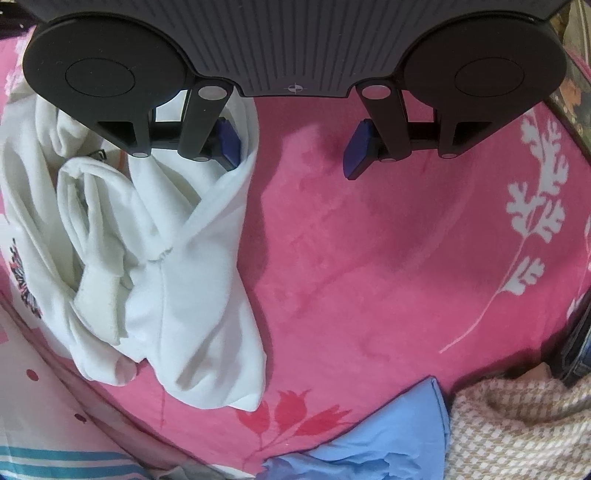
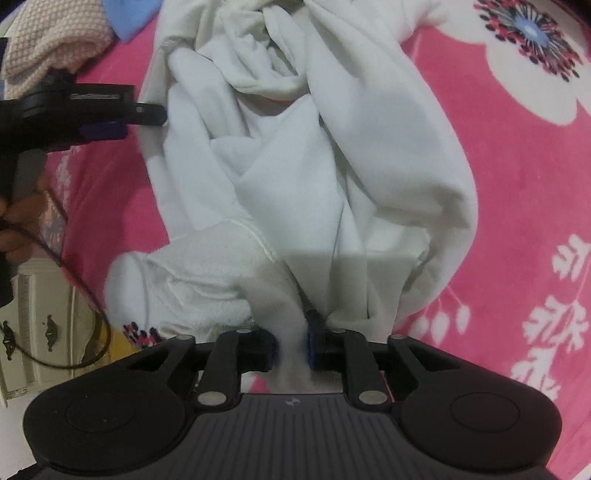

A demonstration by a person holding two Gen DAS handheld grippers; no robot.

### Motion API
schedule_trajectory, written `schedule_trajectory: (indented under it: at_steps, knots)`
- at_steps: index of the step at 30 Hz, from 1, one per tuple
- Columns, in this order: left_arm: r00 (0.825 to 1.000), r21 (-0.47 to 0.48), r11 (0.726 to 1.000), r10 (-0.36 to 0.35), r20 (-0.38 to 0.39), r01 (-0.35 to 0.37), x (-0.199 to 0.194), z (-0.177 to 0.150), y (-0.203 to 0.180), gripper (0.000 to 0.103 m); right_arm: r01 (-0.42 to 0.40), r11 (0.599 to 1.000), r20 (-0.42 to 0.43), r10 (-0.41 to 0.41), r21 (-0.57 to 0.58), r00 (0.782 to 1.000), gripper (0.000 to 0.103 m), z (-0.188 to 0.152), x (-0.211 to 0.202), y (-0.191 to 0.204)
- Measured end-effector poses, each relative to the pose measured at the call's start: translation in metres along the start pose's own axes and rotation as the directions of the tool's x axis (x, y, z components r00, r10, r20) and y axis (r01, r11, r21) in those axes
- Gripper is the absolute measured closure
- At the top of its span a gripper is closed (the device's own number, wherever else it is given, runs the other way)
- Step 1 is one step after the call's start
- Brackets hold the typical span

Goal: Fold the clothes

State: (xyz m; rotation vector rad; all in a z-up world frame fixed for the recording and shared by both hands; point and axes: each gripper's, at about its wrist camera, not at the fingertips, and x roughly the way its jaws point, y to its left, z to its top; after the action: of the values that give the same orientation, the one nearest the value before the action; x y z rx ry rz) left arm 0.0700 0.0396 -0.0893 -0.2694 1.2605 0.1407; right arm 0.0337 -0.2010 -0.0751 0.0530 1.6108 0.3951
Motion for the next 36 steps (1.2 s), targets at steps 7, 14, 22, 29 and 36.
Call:
schedule_trajectory:
  at_steps: [7,14,22,29,36]
  knots:
    - [0.996,-0.012,0.998,-0.056,0.073,0.057,-0.029,0.004,0.005,0.036,0.038,0.997,0.081,-0.033,-0.065,0.996,0.041,-0.005,-0.049,0.021]
    - [0.987,-0.015,0.998,-0.057,0.151,0.06,-0.035,0.026,0.0,0.035,-0.008,1.0,0.293,-0.001,0.029,0.956,0.039,0.039,-0.096,0.001]
    - [0.986,0.066,0.997,-0.036,0.164,0.026,-0.017,0.046,-0.026,0.035,-0.102,0.971,0.441,-0.004,0.216,0.897,0.027,0.169,-0.071,-0.037]
    - [0.987,0.04,0.999,0.002,0.159,-0.008,-0.003,0.054,-0.033,0.04,-0.038,0.944,0.324,-0.075,0.329,0.943,0.032,0.229,-0.005,-0.05]
    - [0.993,0.008,0.999,0.031,0.111,-0.032,0.003,0.05,-0.017,0.054,-0.009,0.949,0.42,-0.131,0.315,0.898,0.088,0.186,-0.041,-0.054]
